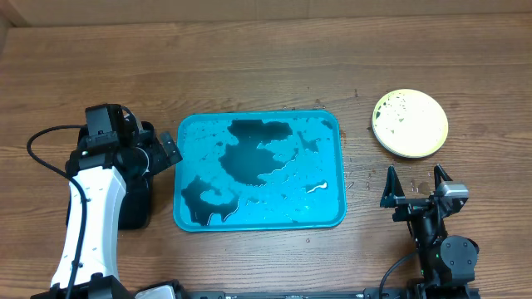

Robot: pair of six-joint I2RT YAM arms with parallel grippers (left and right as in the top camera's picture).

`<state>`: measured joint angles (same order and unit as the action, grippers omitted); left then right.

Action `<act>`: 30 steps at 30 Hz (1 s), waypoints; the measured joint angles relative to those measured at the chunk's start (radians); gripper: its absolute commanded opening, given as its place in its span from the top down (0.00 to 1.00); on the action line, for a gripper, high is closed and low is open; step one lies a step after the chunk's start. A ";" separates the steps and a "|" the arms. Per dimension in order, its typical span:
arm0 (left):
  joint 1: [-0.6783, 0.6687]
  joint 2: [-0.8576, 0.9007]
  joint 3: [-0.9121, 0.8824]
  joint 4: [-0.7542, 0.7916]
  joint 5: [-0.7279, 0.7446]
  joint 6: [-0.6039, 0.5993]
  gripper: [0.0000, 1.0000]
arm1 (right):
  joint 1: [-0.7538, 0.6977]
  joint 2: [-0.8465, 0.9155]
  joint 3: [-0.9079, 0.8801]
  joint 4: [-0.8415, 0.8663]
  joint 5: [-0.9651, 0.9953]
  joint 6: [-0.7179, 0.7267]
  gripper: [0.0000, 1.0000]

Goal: Clean dirty plates on tray and stack at the side

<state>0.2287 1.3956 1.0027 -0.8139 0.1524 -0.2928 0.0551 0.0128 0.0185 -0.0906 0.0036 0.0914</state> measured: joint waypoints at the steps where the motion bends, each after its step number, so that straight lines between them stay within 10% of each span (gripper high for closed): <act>1: 0.000 0.000 0.000 0.000 0.000 0.000 0.00 | 0.000 0.000 0.000 0.000 0.000 -0.002 0.00; 30: 0.000 0.002 0.000 -0.009 -0.016 0.073 0.00 | 0.000 0.000 0.000 0.000 0.000 -0.010 0.00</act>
<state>0.2283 1.3975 1.0023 -0.8230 0.1360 -0.2195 0.0551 0.0128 0.0185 -0.0902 0.0032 0.0818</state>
